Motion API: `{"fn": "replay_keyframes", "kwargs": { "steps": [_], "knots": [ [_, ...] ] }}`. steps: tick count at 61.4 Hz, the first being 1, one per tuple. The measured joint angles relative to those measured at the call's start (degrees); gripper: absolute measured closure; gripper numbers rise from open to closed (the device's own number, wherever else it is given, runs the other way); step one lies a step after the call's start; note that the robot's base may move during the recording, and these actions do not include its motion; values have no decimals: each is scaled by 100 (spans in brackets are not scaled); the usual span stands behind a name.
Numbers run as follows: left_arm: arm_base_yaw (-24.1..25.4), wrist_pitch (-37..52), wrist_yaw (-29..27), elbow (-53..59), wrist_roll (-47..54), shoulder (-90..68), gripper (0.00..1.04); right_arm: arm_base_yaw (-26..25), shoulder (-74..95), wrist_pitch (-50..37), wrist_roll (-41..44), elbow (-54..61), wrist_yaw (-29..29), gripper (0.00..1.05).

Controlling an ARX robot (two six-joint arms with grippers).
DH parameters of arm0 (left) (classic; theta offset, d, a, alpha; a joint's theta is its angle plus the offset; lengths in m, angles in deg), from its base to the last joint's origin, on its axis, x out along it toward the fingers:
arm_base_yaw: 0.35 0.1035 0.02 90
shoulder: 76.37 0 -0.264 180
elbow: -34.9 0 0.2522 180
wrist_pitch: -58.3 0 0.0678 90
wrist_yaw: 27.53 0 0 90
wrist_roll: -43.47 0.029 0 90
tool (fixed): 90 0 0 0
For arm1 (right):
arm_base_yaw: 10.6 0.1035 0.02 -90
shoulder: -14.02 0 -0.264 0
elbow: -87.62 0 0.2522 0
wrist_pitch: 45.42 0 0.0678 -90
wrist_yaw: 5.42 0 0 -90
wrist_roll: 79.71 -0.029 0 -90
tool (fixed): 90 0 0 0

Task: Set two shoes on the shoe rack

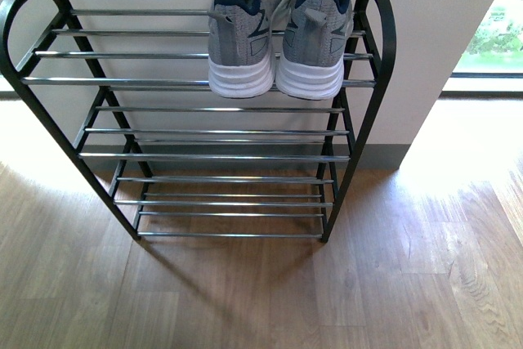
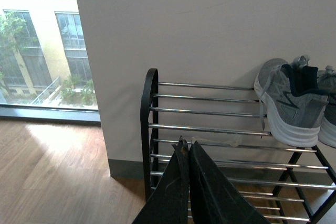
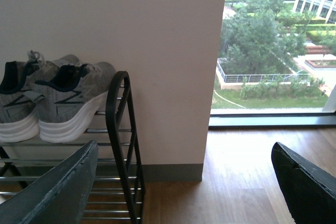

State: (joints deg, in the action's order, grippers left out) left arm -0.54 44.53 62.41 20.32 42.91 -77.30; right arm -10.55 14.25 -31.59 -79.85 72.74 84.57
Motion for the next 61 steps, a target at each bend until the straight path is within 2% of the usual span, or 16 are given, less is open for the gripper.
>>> {"fn": "replay_keyframes", "kwargs": {
  "steps": [11,24,61],
  "knots": [
    [0,0,-7,0,0,2,42,0,0,0,0,0,-2,9],
    [0,0,15,0,22,4,8,0,0,0,-2,0,22,9],
    [0,-2,7,0,24,4,9,0,0,0,-2,0,13,9]
  ]
}}
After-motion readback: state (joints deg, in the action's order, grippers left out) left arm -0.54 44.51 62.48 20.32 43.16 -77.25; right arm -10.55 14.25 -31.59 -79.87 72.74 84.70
